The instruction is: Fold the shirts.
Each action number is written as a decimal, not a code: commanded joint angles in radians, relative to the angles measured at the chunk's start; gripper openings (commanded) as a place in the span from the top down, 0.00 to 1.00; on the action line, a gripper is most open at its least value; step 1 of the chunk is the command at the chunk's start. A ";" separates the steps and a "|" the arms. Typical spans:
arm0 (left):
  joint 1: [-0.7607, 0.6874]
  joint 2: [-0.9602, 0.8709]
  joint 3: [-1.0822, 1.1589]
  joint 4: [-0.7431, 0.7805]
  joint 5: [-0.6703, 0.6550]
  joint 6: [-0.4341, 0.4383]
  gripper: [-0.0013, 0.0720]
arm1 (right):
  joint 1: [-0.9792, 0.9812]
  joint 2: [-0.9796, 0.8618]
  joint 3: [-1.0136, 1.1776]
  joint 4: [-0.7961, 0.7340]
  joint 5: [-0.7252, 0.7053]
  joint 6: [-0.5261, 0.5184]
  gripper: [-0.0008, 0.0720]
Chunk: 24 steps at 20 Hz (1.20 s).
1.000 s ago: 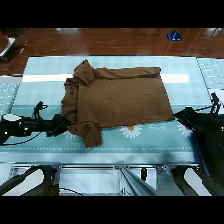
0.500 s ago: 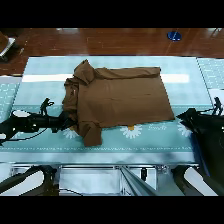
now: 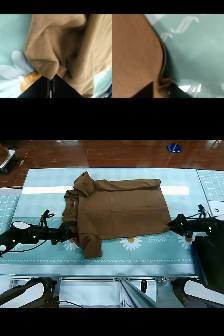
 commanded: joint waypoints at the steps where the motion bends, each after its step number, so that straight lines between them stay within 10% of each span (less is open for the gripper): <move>1: -0.001 0.000 0.015 -0.003 -0.014 0.000 0.96 | 0.102 -0.090 0.116 0.017 0.015 -0.026 0.95; 11: 0.085 0.229 0.895 -0.166 -0.054 -0.029 0.96 | 0.148 0.125 1.080 -0.167 0.237 0.114 0.96; 24: 0.198 0.664 1.376 0.640 -0.198 -0.208 0.96 | 0.149 0.704 1.217 -0.453 0.441 0.159 0.96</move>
